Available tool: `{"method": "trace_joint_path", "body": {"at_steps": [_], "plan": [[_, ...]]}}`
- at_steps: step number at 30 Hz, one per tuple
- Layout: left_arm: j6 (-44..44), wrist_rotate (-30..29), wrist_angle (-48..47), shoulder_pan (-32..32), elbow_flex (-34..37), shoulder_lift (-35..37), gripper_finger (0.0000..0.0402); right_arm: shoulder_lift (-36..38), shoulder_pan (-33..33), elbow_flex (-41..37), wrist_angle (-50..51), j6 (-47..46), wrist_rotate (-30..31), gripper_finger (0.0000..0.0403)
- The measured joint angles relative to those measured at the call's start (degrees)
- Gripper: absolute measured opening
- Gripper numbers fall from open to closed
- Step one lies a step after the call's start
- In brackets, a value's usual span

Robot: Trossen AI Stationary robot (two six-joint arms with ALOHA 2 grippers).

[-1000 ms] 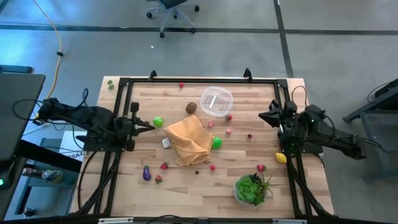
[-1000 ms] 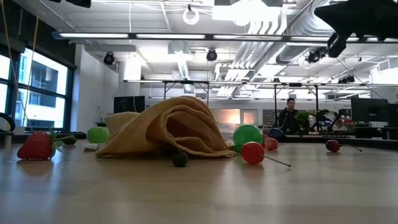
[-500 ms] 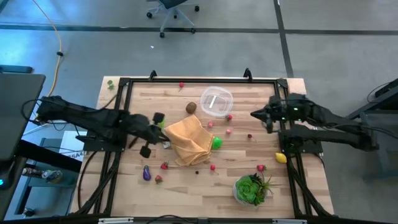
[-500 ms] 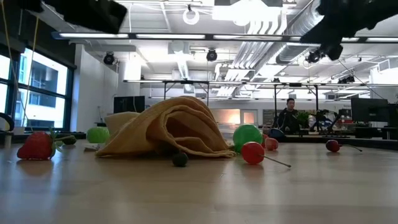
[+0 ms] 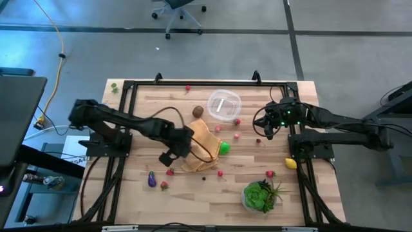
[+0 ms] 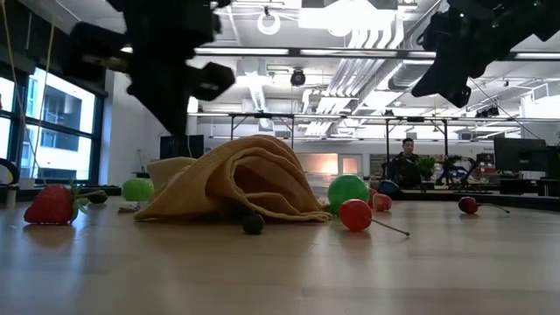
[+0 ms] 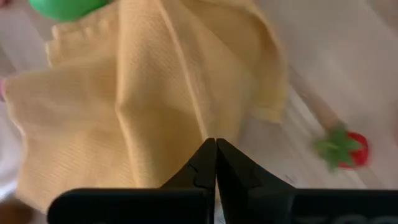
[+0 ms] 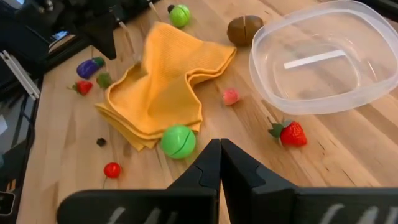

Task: Pick and placing Produce into tupperware
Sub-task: Move the yellow towel to the top left of the table

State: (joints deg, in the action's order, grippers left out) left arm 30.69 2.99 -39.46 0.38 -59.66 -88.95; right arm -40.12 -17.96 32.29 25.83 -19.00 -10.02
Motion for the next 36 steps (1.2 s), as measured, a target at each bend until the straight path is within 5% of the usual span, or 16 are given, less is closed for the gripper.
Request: {"method": "trace_joint_path", "body": {"at_steps": [8, 20, 36], "plan": [[3.3, -10.1, -8.1, 0.0, -9.6, -8.4, 0.0089, 0.0, 0.0, 0.0, 0.9, 0.0, 0.0, 0.0], [6.6, -7.7, -8.0, 0.0, -11.7, -9.7, 0.0224, 0.0, 0.0, -0.1, 3.8, -0.5, 0.0, 0.0044], [1.2, -5.9, -3.3, 2.7, -11.7, -18.3, 0.0273, -0.7, 0.0, -0.2, 5.7, -0.5, 0.2, 0.0092]]}}
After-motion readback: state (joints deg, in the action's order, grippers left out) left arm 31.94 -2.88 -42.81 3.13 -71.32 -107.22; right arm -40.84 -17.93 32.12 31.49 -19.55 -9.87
